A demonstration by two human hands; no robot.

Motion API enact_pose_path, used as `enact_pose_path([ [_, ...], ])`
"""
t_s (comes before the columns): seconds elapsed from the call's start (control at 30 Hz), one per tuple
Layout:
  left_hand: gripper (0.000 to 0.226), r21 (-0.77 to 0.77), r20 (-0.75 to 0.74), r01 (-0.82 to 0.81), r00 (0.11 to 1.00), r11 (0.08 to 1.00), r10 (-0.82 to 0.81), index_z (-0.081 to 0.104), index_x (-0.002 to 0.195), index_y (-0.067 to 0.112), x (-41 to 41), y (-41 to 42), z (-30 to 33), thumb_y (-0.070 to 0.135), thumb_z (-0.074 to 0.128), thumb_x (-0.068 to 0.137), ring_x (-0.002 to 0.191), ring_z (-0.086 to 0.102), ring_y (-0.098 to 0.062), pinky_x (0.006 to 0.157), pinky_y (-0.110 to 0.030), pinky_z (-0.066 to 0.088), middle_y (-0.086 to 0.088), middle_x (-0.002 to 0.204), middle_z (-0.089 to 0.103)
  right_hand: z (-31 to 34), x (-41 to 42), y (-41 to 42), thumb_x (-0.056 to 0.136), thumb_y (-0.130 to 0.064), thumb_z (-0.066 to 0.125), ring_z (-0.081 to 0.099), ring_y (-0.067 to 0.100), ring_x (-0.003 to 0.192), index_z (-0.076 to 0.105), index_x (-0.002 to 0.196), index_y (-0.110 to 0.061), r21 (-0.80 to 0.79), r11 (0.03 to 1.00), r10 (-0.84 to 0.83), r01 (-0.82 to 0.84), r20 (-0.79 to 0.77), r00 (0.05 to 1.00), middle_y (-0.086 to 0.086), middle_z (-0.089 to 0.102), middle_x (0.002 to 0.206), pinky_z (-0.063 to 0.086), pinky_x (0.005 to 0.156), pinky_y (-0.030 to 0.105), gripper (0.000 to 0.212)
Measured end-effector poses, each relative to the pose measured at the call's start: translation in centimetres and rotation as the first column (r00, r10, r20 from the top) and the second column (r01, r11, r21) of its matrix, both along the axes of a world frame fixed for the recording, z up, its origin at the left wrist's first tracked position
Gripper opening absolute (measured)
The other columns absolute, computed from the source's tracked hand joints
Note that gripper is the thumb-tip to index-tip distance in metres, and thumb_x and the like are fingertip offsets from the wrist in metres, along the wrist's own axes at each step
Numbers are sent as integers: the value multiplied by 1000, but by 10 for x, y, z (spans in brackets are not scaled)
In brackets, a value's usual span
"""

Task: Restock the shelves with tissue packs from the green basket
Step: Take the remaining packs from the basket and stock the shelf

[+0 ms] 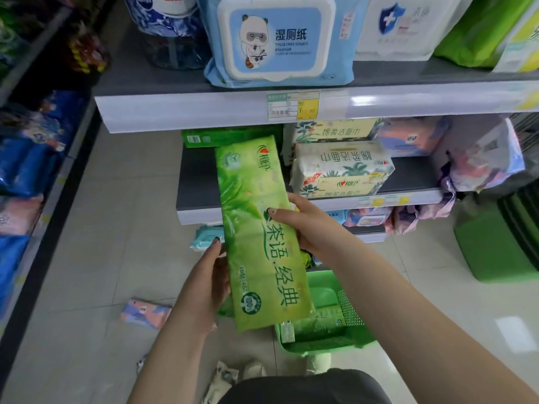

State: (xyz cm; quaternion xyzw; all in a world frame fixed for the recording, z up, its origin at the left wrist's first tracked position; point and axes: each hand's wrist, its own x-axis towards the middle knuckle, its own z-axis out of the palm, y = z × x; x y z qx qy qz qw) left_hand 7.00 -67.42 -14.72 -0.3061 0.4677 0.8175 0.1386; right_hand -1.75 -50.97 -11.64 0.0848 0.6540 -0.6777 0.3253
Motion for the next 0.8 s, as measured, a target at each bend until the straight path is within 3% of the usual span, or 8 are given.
enact_pose_path([
  [0.1,46,-34,-28,88,996,996,-89,61,116,15,-26,1,1,40,60,77,106,63,-26,94,-43,47,-8,113,68,0,-14,2,70,-34,76,68,29,95,49,123,-15,77,994,74,-74,4,997,13,69,105,55,86,45,63],
  [0.2,49,-14,-42,94,995,995,-95,60,116,13,-43,2,-1,30,64,70,103,65,-24,79,-37,57,-10,112,69,4,-27,4,80,-41,68,66,29,94,54,115,-11,116,985,132,-130,-10,991,11,68,104,50,94,49,48],
  [0.33,21,42,-12,-69,997,997,70,67,99,17,-65,-2,-4,28,53,87,77,71,-12,57,-26,57,-1,88,74,12,-45,14,90,-47,51,57,16,71,62,103,-21,24,991,127,-129,49,991,0,64,93,50,66,30,31],
  [0.37,23,43,-18,-117,993,992,118,70,91,18,-75,-6,-4,29,50,91,72,71,-9,56,-26,58,2,82,74,11,-49,17,90,-49,50,57,15,71,62,101,-24,32,992,118,-120,51,992,-3,65,92,48,68,28,29],
  [0.47,19,27,-37,-213,976,977,213,64,91,21,-113,-18,4,34,50,92,68,70,-7,63,-28,58,6,74,73,7,-57,26,90,-54,45,64,19,90,55,115,-23,68,994,78,-81,45,996,2,64,105,49,91,38,41],
  [0.63,21,55,-52,-345,936,937,347,58,98,15,-188,-24,3,34,56,90,79,70,-15,72,-32,57,-3,86,71,2,-64,35,92,-60,30,61,26,102,30,144,-24,9,999,35,-37,109,993,9,53,129,46,91,39,63],
  [0.73,21,14,-49,-376,925,926,376,55,93,17,-229,-21,-2,37,54,90,85,61,-15,83,-29,52,-3,93,62,-3,-64,38,91,-60,33,63,24,99,31,144,-27,23,999,36,-39,110,993,6,53,126,47,92,39,63],
  [0.8,19,-70,-29,-378,926,923,377,52,86,21,-249,-18,-8,40,50,91,78,56,-9,78,-22,46,3,87,59,-6,-64,42,91,-60,34,63,23,99,32,143,-27,34,999,36,-40,107,994,3,53,122,47,93,38,62],
])
